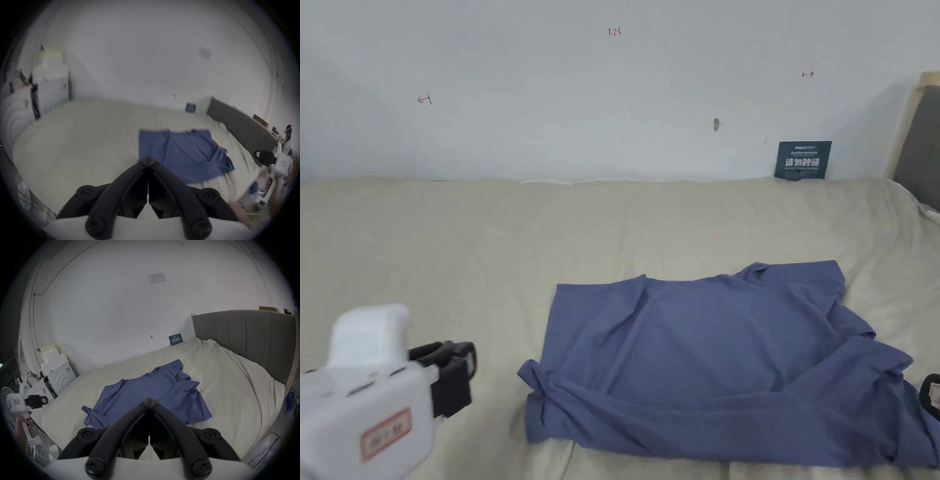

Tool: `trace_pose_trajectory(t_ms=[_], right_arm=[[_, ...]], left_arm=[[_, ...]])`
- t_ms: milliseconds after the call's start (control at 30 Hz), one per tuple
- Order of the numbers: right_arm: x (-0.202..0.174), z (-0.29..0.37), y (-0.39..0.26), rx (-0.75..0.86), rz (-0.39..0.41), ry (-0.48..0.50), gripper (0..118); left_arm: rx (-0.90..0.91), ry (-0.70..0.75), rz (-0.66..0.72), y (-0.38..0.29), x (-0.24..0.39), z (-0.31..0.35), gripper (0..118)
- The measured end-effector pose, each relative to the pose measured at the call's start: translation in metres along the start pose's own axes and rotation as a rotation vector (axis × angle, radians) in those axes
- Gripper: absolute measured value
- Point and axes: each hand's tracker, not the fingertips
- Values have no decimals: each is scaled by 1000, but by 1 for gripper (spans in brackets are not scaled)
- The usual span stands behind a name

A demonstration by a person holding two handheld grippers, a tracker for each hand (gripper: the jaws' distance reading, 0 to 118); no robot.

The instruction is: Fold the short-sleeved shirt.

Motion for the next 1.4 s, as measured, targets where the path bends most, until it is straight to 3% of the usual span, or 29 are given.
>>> trace_pose_trajectory(t_ms=[67,233,300,333,367,400,433,467,567,600,900,967,1067,1100,1133,1200,1333,1400], right_arm=[[-1,-2,-1,-13,-11,17,0],[-2,-10,-11,-59,1,79,0],[-1,-12,-17,-78,14,81,0],[0,-15,-19,-90,18,82,0],[1,-17,-21,-99,18,82,0],[3,-18,-24,-109,16,83,0],[5,-21,-26,-122,12,86,0],[7,-24,-27,-136,6,96,0],[15,-29,-30,-152,-11,104,0],[17,-32,-31,-161,-18,107,0],[30,-46,-42,-219,-48,90,0],[33,-47,-46,-225,-50,91,0],[30,-46,-48,-232,-51,93,0],[30,-47,-48,-236,-53,95,0],[30,-47,-49,-238,-56,97,0],[32,-46,-51,-238,-62,99,0],[48,-42,-28,-200,-93,118,0],[64,-52,-7,-211,-88,62,0]], left_arm=[[-148,-43,106,7,-4,-36,0],[-391,30,-5,10,-3,-118,0],[-468,16,44,8,-6,-144,0],[-537,-2,57,6,-5,-154,6],[-585,8,68,3,-5,-164,29],[-611,44,61,-1,-4,-173,78],[-652,60,64,-4,-3,-184,105],[-644,125,31,-2,-10,-153,113],[-662,186,-14,-4,-13,-153,113],[-667,201,-34,-14,-17,-203,113],[-736,296,-268,-24,12,-247,110],[-715,273,-376,-24,25,-244,94],[-740,167,-393,-25,59,-224,19],[-769,137,-368,-26,61,-230,14],[-757,216,-428,-26,61,-237,14],[-760,201,-463,-27,59,-240,13],[-736,163,-348,-21,50,-226,12],[-730,158,-356,-17,47,-219,12]])
